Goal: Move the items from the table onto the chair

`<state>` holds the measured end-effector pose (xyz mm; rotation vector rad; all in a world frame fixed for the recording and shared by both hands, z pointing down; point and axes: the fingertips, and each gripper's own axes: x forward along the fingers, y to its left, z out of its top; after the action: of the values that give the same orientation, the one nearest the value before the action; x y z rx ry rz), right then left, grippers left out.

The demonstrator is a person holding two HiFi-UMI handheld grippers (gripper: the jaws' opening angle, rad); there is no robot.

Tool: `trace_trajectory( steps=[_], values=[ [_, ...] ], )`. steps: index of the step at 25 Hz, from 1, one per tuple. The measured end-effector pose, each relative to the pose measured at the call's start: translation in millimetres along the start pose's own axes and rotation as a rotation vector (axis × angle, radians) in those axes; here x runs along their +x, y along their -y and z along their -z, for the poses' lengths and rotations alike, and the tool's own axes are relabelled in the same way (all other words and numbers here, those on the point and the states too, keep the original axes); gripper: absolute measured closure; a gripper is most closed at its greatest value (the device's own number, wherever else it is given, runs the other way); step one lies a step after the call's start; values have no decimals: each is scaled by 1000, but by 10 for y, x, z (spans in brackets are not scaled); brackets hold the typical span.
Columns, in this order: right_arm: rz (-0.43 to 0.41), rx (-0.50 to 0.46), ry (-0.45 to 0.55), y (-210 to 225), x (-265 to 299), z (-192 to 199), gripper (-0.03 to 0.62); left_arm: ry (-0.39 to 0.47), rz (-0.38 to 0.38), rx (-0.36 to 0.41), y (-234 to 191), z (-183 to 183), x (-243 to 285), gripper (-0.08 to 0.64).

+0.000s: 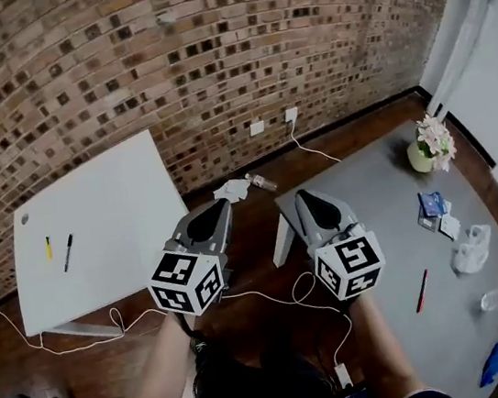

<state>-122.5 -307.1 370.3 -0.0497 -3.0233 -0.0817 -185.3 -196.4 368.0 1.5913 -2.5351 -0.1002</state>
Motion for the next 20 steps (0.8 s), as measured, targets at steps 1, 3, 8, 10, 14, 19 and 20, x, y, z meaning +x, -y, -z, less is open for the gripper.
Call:
trace_trajectory(
  steps=[1, 3, 8, 10, 14, 19, 20],
  values=[
    [-33, -6, 1, -162, 123, -19, 591, 6, -35, -2, -160, -4, -136, 548],
    [-92, -19, 3, -512, 367, -57, 591, 17, -96, -8, -493, -5, -424, 548],
    [-207, -44, 4, -1529, 1006, -194, 591, 36, -221, -22, -1402, -24, -1270, 548],
    [-247, -48, 1, -1975, 1258, -234, 591, 36, -268, -34, -1790, -8, -1639, 548],
    [-324, -54, -19, -2827, 1705, -230, 591, 32, -348, -53, -2483, 56, -2281, 548],
    [-410, -66, -52, -3769, 2184, -198, 591, 38, -429, -77, -3198, 112, -2960, 548],
    [-423, -70, -59, -3932, 2266, -193, 591, 38, -442, -83, -3320, 125, -3085, 548]
  ],
)
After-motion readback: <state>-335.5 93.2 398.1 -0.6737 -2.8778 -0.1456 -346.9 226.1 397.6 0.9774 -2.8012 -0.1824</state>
